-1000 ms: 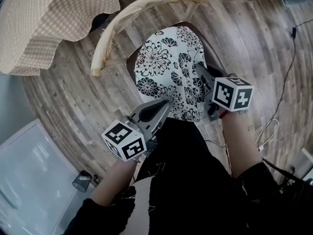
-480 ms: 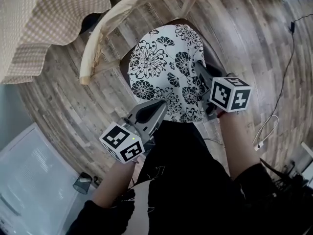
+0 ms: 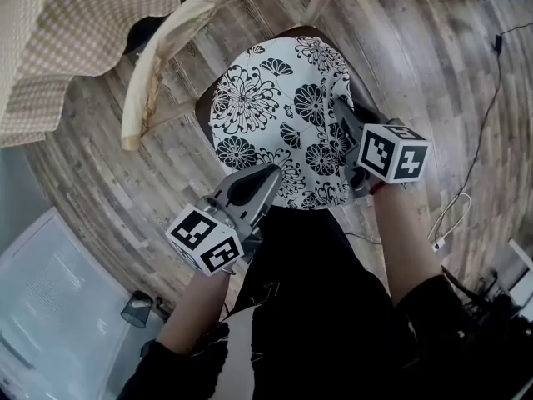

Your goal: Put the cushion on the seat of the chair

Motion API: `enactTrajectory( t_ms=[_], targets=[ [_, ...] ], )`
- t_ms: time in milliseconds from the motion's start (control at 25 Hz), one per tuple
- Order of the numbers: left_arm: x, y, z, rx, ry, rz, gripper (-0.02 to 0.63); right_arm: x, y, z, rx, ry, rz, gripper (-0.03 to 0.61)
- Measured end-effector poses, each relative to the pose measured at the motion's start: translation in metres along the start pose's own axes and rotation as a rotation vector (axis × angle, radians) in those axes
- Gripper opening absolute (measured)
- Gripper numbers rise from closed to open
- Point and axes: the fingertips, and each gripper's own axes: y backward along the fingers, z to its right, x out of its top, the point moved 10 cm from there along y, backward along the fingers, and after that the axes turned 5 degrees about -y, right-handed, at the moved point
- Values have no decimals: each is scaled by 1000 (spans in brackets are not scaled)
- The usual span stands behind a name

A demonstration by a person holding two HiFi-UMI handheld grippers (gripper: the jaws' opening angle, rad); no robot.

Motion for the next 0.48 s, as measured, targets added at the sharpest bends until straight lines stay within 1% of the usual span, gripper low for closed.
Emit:
enactTrajectory(
  t_ms=[240,480],
  targets=[
    [0,-10,0,11,16,3,15,2,-8,15,-15,-25,0,43],
    [-1,-22,-2,9,20,-16,15,4,-16,28,-33,-37,-4,43]
  ],
)
